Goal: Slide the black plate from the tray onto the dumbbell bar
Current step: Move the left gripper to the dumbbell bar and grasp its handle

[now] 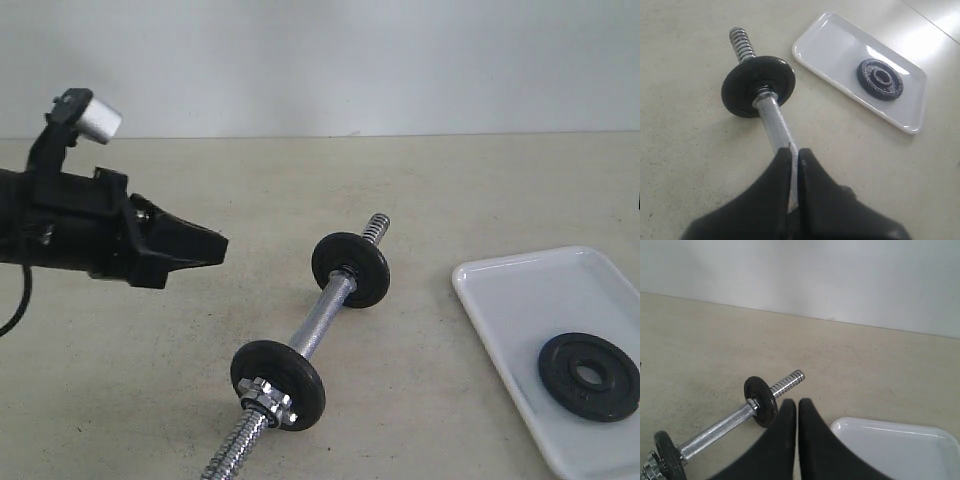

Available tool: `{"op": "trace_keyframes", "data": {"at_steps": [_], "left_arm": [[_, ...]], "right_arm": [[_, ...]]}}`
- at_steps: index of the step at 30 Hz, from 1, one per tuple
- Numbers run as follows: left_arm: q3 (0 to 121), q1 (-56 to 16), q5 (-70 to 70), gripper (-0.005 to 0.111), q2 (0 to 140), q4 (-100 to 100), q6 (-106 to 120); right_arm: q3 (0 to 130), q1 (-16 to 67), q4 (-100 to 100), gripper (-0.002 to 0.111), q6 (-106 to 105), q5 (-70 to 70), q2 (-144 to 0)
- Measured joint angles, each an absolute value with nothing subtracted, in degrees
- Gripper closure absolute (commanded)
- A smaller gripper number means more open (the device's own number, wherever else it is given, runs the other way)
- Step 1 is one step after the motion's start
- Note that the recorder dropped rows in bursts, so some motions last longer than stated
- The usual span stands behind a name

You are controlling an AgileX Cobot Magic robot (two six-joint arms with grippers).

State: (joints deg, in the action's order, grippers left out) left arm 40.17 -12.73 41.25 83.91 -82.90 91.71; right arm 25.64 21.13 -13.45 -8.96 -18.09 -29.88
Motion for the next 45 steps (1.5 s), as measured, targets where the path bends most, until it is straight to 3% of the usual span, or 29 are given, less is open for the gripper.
{"op": "trace_keyframes", "data": {"at_steps": [5,7,12,14,29,33,39,45], "left_arm": [[48.69,-19.46,39.8,0.102,96.69,-82.99,93.94],[52.0,-22.6,37.67,0.097,101.78,-82.99,94.05],[58.66,-25.81,36.02,0.044,109.29,-82.99,93.49],[60.6,-25.79,35.4,0.04,111.15,-82.99,91.42],[66.54,-31.43,25.68,0.048,117.81,-78.74,85.9],[67.26,-32.49,24.37,0.06,117.91,-72.88,81.2],[68.28,-32.58,25.1,0.096,118.49,-66.33,76.0],[69.51,-32.72,33.4,0.098,117.88,-45.88,69.22]], "right_arm": [[25.64,21.13,-14.31,0.108,-9.98,-18.09,-29.88],[25.64,21.13,-14.42,0.108,-9.98,-18.09,-29.88],[25.64,21.13,-15.8,0.108,-10.38,-18.52,-29.88],[25.64,21.13,-16.86,0.108,-10.47,-18.56,-29.88],[25.64,21.13,-18.18,0.108,-10.47,-18.66,-29.88],[25.64,21.13,-18.8,0.108,-10.59,-18.66,-29.88],[25.64,21.13,-18.95,0.108,-10.7,-18.66,-29.88],[25.64,21.13,-19.34,0.108,-10.7,-18.66,-29.88]]}}
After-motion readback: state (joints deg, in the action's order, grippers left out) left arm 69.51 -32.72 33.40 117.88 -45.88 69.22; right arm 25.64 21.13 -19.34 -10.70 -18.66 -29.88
